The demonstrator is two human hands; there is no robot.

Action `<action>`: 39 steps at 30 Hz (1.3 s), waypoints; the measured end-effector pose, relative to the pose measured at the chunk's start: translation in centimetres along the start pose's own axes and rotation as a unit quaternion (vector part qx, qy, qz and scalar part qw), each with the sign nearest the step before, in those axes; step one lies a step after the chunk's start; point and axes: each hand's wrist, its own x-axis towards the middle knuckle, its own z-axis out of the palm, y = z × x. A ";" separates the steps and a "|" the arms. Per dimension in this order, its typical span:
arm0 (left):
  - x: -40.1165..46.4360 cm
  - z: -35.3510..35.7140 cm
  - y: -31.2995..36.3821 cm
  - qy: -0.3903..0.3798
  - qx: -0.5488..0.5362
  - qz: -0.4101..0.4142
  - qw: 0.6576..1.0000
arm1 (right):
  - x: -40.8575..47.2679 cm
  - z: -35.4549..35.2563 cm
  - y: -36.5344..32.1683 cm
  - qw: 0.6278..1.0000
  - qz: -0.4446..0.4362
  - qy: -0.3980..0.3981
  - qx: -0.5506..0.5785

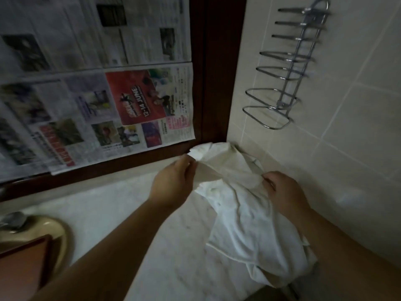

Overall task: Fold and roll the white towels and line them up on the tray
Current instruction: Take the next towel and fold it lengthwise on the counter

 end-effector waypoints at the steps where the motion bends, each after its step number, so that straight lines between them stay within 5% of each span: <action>1: -0.2 -1.9 -0.1 0.006 0.000 0.005 1.000 | 0.1 -0.8 -1.6 0.999 -0.015 -0.014 0.026; 7: -2.8 -12.7 1.5 0.048 0.008 0.058 0.997 | -2.2 -6.5 -14.8 0.983 -0.094 -0.071 0.143; 12: -4.2 -21.8 4.9 0.063 0.008 0.092 0.994 | -6.7 -12.7 -27.5 0.920 -0.155 -0.168 0.319; 17: -4.9 -30.9 8.3 0.059 0.014 0.096 0.994 | -8.6 -18.2 -35.2 0.949 -0.160 -0.060 0.266; 22: -6.4 -38.6 11.2 0.079 0.045 0.097 0.991 | -8.1 -24.7 -38.1 0.951 -0.164 0.038 0.257; 32: -10.2 -45.3 12.0 0.067 0.114 0.076 0.988 | -9.0 -32.9 -41.9 0.950 -0.277 -0.080 0.119; 39: -16.2 -42.7 8.7 -0.068 0.141 0.023 0.987 | -11.7 -30.1 -38.3 0.923 -0.313 -0.206 0.094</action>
